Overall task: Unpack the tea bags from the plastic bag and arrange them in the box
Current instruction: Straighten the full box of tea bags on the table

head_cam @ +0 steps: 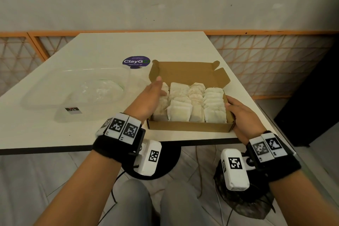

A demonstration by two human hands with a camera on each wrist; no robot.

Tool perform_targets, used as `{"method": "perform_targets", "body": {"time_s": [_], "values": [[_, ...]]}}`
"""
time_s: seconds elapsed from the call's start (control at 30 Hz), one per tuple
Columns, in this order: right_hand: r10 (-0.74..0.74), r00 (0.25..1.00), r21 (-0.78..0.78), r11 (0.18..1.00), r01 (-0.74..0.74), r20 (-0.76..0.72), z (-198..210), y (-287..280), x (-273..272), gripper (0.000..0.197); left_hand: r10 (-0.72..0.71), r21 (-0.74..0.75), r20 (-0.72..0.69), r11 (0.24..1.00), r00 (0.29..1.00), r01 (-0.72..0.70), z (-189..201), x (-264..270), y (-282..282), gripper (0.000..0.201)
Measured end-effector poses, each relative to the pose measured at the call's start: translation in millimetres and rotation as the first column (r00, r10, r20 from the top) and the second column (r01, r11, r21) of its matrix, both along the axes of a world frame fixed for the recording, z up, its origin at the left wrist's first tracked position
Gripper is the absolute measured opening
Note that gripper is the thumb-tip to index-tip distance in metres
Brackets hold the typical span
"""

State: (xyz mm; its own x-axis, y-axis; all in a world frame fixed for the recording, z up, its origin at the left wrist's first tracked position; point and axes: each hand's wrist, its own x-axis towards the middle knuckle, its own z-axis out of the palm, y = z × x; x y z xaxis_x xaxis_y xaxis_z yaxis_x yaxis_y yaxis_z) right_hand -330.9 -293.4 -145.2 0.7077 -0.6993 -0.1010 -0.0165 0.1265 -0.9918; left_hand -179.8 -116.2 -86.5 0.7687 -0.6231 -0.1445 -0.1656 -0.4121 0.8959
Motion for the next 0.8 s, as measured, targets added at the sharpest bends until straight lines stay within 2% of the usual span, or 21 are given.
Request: {"method": "perform_targets", "body": {"time_s": [0.07, 0.17, 0.2, 0.27, 0.33, 0.43, 0.5, 0.57, 0.67, 0.73, 0.77, 0.8], "values": [[-0.009, 1.0, -0.008, 1.0, 0.009, -0.009, -1, 0, 1, 0.037, -0.029, 0.057, 0.01, 0.998, 1.0, 0.028, -3, -4, -1, 0.062], [-0.008, 1.0, -0.02, 1.0, 0.008, -0.022, -3, -2, 2, 0.038, 0.023, -0.056, 0.075, 0.998, 0.997, -0.019, -5, -7, 3, 0.042], [-0.001, 0.999, -0.04, 0.999, -0.001, -0.035, -4, -2, 3, 0.038, 0.04, -0.087, 0.133, 0.996, 0.99, -0.028, -4, -11, 6, 0.037], [0.007, 0.999, -0.07, 0.998, -0.01, -0.049, -4, -1, 3, 0.038, 0.046, -0.075, 0.298, 0.997, 0.953, -0.024, -1, -20, 9, 0.042], [0.008, 0.999, -0.077, 0.997, -0.011, -0.039, -4, -1, 3, 0.039, -0.038, 0.078, 0.424, 0.997, 0.905, 0.006, 1, -32, 10, 0.052], [0.006, 1.0, -0.075, 0.997, -0.008, -0.021, -5, -3, 2, 0.039, -0.25, 0.432, 0.436, 0.901, 0.864, 0.043, -3, -41, 5, 0.068], [0.001, 1.0, -0.075, 0.997, -0.002, -0.022, -6, -3, 2, 0.038, -0.3, 0.529, 0.443, 0.848, 0.845, 0.025, -6, -44, 1, 0.066], [0.004, 1.0, -0.061, 0.998, -0.006, -0.029, -4, -3, 3, 0.037, -0.27, 0.492, 0.442, 0.87, 0.855, 0.02, -4, -43, 1, 0.063], [0.025, 0.999, -0.023, 0.999, -0.026, -0.048, 2, -11, 4, 0.029, -0.077, 0.215, 0.458, 0.976, 0.886, -0.026, 10, -31, 15, 0.046], [0.011, 0.998, -0.021, 1.0, -0.012, -0.057, 8, -15, 6, 0.019, 0.025, 0.102, 0.58, 0.989, 0.814, -0.103, 18, -13, 31, 0.034], [0.016, 0.998, -0.025, 1.0, -0.017, -0.065, 10, -15, 8, 0.018, 0.04, 0.108, 0.643, 0.984, 0.765, -0.142, 21, -3, 40, 0.034], [0.034, 0.997, -0.026, 0.999, -0.035, -0.071, 9, -15, 10, 0.024, 0.027, 0.162, 0.68, 0.969, 0.733, -0.186, 22, 6, 49, 0.038]]}}
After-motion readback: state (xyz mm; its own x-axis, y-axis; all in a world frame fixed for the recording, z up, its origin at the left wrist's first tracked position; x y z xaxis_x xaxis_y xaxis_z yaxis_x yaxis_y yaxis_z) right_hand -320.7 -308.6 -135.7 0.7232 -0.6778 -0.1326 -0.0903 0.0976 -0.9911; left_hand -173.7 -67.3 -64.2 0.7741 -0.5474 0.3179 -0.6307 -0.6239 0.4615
